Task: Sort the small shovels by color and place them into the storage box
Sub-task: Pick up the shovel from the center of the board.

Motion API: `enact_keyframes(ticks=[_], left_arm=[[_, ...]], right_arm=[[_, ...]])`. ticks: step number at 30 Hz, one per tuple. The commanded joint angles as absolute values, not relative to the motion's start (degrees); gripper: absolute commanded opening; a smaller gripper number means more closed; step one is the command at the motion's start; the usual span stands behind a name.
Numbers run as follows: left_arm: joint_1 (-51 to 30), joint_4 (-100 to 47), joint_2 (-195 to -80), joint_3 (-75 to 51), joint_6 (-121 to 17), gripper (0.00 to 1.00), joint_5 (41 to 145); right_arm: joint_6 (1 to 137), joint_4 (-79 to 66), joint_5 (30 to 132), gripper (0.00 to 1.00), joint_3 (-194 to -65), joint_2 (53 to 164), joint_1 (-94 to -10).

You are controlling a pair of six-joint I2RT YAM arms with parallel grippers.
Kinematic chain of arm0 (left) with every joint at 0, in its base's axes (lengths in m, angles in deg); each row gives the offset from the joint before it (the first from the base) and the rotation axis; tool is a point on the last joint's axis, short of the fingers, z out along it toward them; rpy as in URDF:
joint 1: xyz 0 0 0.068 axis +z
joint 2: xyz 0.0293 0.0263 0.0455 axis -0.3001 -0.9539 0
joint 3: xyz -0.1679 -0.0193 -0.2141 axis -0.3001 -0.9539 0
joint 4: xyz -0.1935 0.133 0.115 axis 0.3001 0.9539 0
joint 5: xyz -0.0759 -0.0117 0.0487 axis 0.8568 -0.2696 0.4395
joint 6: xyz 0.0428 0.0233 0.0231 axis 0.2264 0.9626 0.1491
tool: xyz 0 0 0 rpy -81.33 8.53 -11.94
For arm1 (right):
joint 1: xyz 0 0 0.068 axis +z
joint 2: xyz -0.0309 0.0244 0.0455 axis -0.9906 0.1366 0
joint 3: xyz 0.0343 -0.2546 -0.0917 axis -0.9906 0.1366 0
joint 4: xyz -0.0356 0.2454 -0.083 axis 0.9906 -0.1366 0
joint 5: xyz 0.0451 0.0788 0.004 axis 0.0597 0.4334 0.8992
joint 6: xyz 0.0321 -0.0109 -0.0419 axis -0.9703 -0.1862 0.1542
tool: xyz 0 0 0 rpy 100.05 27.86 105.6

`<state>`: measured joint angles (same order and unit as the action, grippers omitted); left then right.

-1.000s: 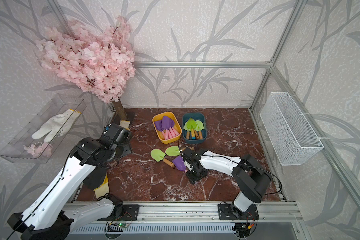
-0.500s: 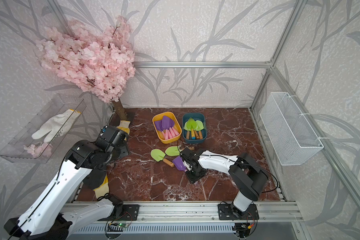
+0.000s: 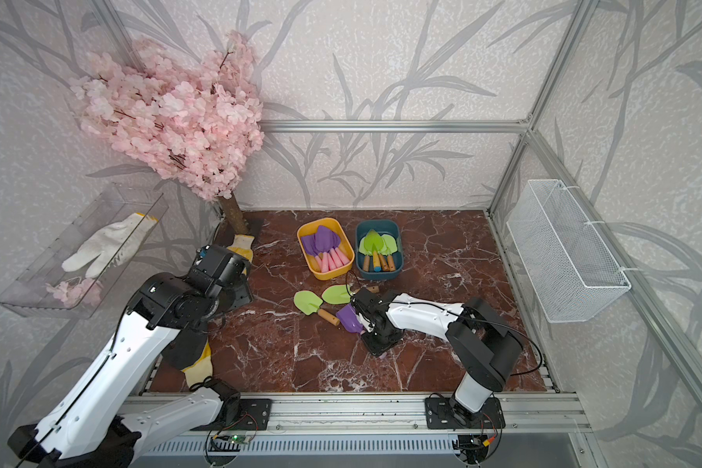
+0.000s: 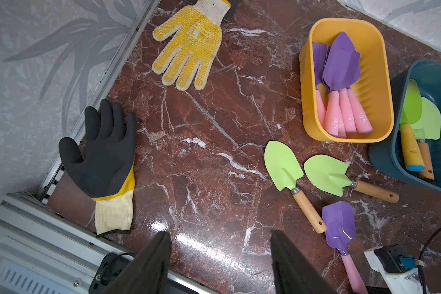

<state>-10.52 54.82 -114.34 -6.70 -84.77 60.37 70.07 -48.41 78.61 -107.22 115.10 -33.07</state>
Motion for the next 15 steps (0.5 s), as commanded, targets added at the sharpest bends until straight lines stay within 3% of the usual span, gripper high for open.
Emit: enact_keyframes(ticks=[1, 15], left_arm=[[-10.27, 56.23, -113.48, -7.27, -85.59, 0.65, 58.86], [-10.3, 55.7, -112.41, -7.65, -85.81, 0.65, 58.54]], right_arm=[[68.93, -49.01, 77.19, 0.31, -107.87, 113.23, -32.69], [68.7, -48.95, 77.69, 0.24, -107.26, 110.48, -32.74]])
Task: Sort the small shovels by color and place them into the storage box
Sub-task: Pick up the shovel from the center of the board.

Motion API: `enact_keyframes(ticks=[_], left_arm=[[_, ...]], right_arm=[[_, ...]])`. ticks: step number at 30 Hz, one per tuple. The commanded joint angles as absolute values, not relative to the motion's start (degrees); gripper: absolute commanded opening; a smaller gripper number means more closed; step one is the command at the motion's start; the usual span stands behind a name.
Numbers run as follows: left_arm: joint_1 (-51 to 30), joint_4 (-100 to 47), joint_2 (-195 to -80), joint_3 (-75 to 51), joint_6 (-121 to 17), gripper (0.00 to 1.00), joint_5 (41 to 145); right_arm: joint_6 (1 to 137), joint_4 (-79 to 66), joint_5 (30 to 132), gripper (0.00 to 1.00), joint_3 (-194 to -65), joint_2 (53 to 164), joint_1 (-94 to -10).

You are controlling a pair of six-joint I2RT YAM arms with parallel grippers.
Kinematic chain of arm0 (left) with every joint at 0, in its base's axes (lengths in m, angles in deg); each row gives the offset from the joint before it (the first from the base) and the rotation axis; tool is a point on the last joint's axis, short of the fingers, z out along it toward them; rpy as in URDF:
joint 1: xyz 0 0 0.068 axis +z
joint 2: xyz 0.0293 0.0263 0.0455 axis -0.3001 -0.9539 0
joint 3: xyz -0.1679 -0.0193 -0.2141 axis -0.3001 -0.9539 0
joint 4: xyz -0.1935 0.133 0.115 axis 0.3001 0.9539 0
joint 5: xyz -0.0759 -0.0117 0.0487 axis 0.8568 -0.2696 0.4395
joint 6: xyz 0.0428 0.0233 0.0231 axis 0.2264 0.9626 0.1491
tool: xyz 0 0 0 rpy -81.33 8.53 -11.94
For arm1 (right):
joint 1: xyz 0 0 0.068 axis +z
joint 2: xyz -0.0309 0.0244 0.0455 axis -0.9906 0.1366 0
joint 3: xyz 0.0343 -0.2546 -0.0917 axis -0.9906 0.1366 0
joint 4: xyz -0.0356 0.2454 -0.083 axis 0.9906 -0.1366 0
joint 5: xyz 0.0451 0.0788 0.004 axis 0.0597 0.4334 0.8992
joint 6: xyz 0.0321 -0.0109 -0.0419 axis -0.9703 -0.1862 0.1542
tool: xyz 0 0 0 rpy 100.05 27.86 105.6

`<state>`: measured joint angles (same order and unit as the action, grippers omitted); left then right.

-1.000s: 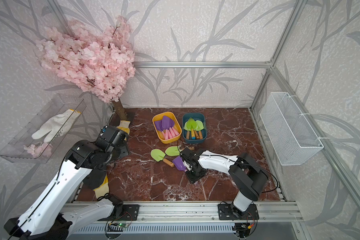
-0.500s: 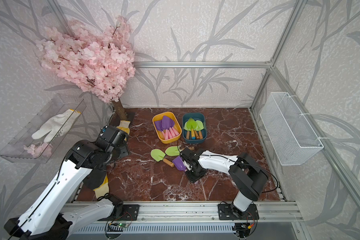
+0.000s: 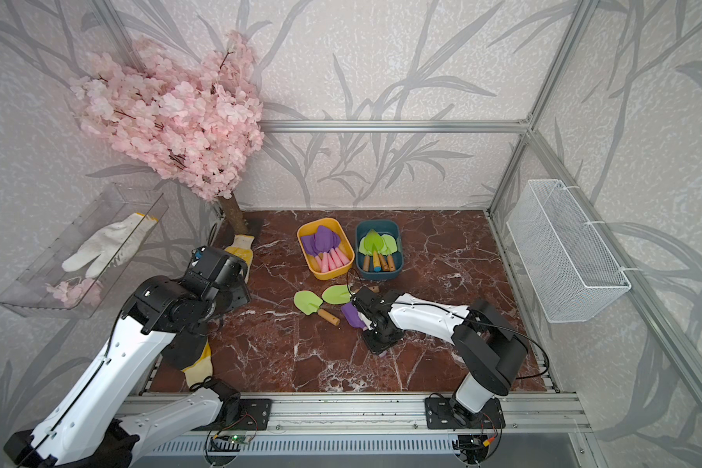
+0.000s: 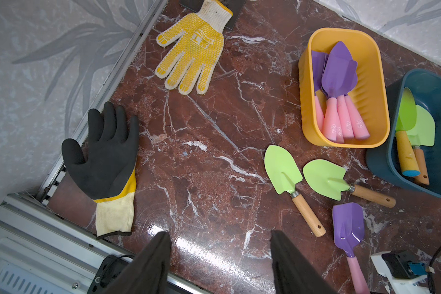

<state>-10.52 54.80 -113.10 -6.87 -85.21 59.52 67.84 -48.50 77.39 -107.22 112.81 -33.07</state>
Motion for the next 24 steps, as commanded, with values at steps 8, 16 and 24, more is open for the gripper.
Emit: enact_keyframes(ticks=[8, 16, 24], left_arm=[[-10.24, 54.77, -112.36, -8.36, -85.97, 0.65, 59.1], [-10.25, 53.97, -112.69, -9.27, -85.94, 0.65, 59.39], [-10.18, 53.14, -112.71, -10.38, -85.84, 0.65, 60.01]], right_arm=[[69.68, -51.2, 77.58, 0.22, -106.95, 107.33, -32.74], [70.71, -59.3, 75.41, 0.22, -117.1, 104.09, -32.76], [70.61, -64.27, 76.3, 0.22, -137.3, 113.53, -36.34]])
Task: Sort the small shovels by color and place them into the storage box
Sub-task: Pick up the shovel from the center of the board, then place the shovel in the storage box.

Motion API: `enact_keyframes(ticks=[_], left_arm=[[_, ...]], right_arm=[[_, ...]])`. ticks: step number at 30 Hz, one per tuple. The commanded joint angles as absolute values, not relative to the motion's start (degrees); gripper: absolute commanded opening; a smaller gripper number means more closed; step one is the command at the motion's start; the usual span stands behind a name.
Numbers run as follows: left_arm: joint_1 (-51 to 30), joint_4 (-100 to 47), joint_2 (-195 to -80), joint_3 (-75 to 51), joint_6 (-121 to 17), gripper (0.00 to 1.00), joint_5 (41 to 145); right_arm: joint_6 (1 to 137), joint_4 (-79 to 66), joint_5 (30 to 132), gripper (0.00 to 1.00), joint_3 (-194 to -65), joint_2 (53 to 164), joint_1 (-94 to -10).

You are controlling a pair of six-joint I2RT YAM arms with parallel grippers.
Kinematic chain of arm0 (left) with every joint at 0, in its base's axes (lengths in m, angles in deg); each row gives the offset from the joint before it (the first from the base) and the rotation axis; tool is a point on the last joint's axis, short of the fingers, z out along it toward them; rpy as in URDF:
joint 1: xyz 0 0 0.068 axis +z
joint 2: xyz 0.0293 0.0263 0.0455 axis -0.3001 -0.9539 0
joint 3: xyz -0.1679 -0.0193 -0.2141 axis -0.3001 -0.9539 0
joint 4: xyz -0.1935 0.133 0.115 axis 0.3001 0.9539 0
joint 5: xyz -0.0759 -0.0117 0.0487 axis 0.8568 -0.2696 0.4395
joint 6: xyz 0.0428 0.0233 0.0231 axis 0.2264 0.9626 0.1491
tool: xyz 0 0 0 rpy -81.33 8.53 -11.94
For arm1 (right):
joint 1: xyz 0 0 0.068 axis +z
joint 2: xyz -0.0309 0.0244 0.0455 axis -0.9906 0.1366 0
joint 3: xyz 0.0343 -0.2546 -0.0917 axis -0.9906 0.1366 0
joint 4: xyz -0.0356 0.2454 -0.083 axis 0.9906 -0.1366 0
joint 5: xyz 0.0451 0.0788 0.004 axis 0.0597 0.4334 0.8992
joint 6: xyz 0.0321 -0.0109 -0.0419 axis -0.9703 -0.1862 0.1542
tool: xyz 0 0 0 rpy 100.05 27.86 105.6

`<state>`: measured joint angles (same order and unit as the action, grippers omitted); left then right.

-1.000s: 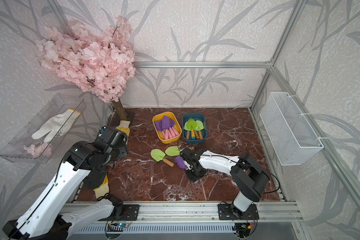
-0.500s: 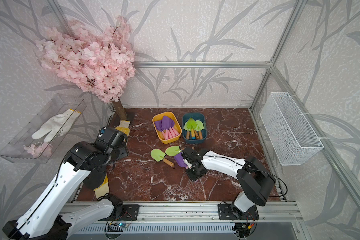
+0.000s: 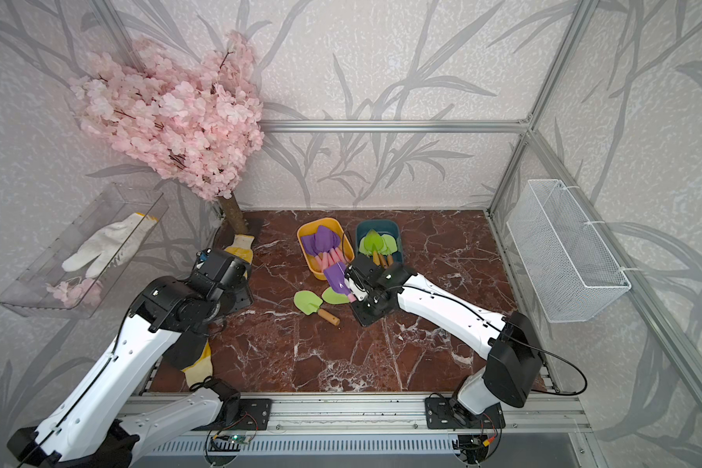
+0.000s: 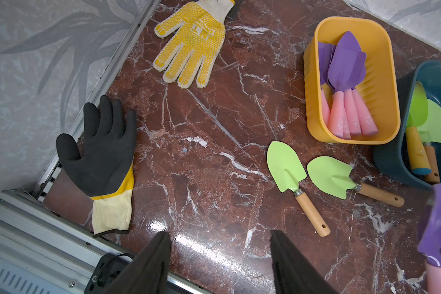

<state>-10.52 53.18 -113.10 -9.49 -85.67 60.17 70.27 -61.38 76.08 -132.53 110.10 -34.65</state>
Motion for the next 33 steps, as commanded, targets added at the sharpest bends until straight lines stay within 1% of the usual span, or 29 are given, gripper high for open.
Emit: enact_keyframes(ticks=[1, 7, 17, 25, 27, 33], left_arm=[[-10.22, 53.16, -112.69, -10.38, -85.75, 0.65, 59.98], [-10.19, 53.5, -112.21, -10.62, -85.89, 0.65, 60.46], [-10.21, 53.1, -111.23, -11.95, -86.42, 0.65, 61.14], [-10.21, 52.65, -110.72, -13.58, -87.07, 0.65, 61.6], [-10.22, 52.63, -110.5, -13.93, -87.21, 0.65, 61.56], [-10.17, 52.32, -110.78, -14.16, -87.02, 0.65, 61.79]], right_arm=[[70.61, -64.67, 76.79, 0.22, -140.14, 115.31, -36.98], [70.15, -71.02, 77.46, 0.22, -158.26, 127.3, -39.94], [72.26, -78.04, 78.55, 0.22, -182.44, 147.01, -43.18], [72.44, -89.93, 78.9, 0.23, -213.85, 167.9, -44.15], [71.41, -89.44, 80.25, 0.22, -215.93, 170.41, -44.69], [70.61, -82.66, 80.39, 0.23, -211.09, 169.82, -45.06]])
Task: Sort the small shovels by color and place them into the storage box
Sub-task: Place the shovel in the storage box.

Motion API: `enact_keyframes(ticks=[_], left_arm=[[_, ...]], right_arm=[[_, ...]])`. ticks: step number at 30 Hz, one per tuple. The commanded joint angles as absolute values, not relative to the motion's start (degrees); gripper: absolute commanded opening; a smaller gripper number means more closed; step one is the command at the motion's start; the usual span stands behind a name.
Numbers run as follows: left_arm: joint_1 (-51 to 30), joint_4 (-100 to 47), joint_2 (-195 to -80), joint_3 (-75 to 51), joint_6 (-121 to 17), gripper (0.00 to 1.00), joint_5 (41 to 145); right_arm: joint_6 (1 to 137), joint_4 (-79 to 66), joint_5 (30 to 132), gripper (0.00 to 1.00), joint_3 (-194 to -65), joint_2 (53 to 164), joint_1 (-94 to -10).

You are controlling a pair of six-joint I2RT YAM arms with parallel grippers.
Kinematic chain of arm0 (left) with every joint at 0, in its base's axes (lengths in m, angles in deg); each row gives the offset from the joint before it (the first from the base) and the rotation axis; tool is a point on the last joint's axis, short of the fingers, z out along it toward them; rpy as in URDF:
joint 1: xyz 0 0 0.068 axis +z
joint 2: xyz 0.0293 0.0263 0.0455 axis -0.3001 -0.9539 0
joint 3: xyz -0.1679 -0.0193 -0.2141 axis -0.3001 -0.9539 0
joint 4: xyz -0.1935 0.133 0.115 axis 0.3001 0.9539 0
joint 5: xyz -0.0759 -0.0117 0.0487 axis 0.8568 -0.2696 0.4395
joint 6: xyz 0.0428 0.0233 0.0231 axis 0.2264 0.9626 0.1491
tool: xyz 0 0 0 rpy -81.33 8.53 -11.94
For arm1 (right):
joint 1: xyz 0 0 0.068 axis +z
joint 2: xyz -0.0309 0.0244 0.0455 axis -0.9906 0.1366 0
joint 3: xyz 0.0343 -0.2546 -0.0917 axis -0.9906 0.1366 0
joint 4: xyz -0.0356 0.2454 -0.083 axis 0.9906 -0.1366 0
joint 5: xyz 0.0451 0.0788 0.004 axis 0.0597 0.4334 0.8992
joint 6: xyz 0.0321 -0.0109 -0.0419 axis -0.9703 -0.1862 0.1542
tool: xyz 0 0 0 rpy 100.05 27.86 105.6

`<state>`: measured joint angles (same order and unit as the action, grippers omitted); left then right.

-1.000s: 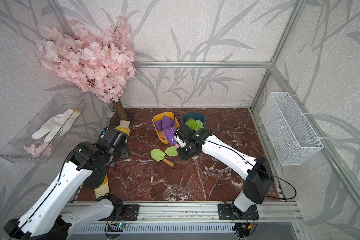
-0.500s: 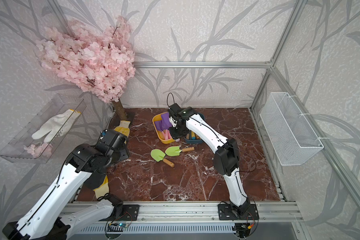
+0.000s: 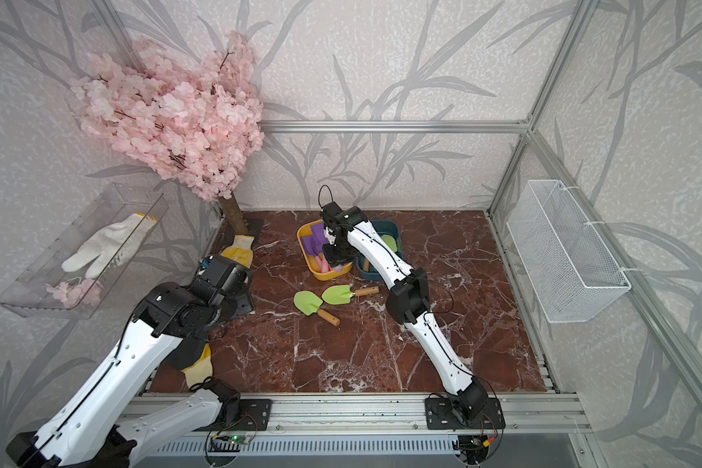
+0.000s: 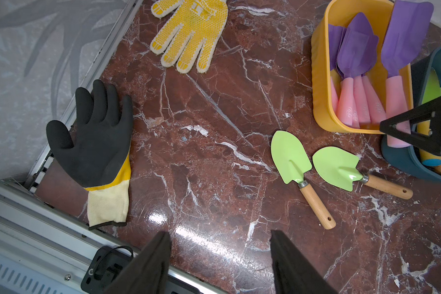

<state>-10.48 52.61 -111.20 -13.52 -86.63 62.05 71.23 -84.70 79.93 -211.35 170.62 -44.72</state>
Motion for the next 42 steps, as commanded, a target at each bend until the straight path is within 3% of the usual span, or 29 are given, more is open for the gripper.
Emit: enact_keyframes(ticks=[1, 27, 42], left_arm=[[-10.16, 52.2, -110.94, -14.29, -86.88, 0.65, 61.81], [-10.21, 51.85, -108.9, -17.43, -87.77, 0.65, 62.79], [-10.21, 50.96, -109.17, -18.04, -87.58, 0.65, 63.37]], right_arm=[[70.61, -82.21, 80.43, 0.23, -211.5, 170.19, -45.15], [67.54, -72.91, 82.37, 0.24, -214.31, 175.42, -45.5], [69.36, -75.13, 80.21, 0.25, -214.45, 177.11, -45.85]])
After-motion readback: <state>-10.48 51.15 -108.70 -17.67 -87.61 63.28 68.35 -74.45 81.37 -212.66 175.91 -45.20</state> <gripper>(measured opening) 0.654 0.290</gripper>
